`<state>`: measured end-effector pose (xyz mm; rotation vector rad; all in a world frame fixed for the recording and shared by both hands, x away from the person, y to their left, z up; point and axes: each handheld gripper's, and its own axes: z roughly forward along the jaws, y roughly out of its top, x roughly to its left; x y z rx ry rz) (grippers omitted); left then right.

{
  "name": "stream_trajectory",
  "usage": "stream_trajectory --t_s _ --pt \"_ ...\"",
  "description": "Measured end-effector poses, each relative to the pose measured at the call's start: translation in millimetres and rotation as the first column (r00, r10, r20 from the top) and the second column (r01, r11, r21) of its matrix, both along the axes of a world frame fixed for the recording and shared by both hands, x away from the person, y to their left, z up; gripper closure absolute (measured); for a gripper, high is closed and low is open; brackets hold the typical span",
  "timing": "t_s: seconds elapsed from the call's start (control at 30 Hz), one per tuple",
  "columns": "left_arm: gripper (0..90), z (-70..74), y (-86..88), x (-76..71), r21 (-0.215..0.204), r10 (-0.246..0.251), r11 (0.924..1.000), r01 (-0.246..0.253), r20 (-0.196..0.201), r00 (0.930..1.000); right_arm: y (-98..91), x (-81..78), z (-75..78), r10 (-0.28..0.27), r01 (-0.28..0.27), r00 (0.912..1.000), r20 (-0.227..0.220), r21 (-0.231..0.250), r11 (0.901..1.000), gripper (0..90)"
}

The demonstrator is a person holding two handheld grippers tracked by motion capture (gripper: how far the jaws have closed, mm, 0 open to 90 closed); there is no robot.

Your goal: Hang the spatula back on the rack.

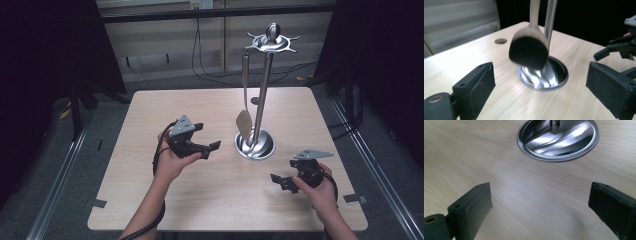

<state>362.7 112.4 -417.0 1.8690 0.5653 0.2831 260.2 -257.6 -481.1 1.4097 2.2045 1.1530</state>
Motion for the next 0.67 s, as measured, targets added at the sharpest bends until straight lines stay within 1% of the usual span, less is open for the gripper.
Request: stream_trajectory --t_s 0.03,0.2,0.23,0.27,0.33,0.37,0.4,0.47,0.6,0.67 --pt "8.1 -2.3 1.8 -0.5 -0.002 0.004 1.0000 -0.004 -0.009 1.0000 0.0 0.1 -0.2 0.001 -0.001 1.0000 0.001 -0.002 1.0000 4.7" --pt "7.6 -8.1 8.3 -3.8 0.009 0.021 0.9997 -0.021 -0.018 0.9996 0.3 0.2 -0.5 0.003 -0.003 1.0000 0.000 -0.004 1.0000 4.7" --pt "7.5 -9.5 9.7 -4.6 0.005 0.020 0.9998 -0.020 -0.025 0.9995 0.3 0.2 -0.4 0.003 -0.003 1.0000 -0.001 -0.004 1.0000 4.7" --pt "7.4 -9.8 11.0 -4.7 0.019 0.019 0.9996 -0.019 -0.022 0.9996 0.4 0.2 -0.4 0.004 -0.004 1.0000 -0.001 -0.003 1.0000 4.7" --pt "6.8 -11.4 14.1 -7.1 0.031 0.026 0.9992 -0.025 -0.018 0.9995 0.8 -0.1 -0.1 0.004 -0.004 1.0000 -0.003 -0.002 1.0000 4.7" --pt "6.8 -12.6 14.6 -8.0 0.019 0.028 0.9994 -0.027 -0.022 0.9994 1.0 -0.2 0.0 0.002 -0.002 1.0000 -0.001 -0.004 1.0000 4.7" --pt "6.7 -13.5 16.6 -9.0 0.035 0.029 0.9990 -0.028 -0.028 0.9992 1.0 -0.3 0.2 0.003 -0.003 1.0000 -0.001 -0.004 1.0000 4.7" --pt "6.7 -15.9 20.2 -10.1 0.040 0.031 0.9988 -0.030 -0.031 0.9990 1.0 -0.1 0.1 0.005 -0.005 1.0000 0.004 -0.005 1.0000 4.7" --pt "6.6 -16.6 22.0 -11.5 0.035 0.033 0.9989 -0.032 -0.036 0.9988 1.4 -0.3 -0.2 0.009 -0.009 1.0000 0.002 -0.008 0.9999 4.7" --pt "6.6 -16.1 21.3 -11.4 0.035 0.033 0.9989 -0.032 -0.029 0.9990 1.4 -0.4 0.1 0.009 -0.009 0.9999 0.003 -0.008 0.9999 4.7"
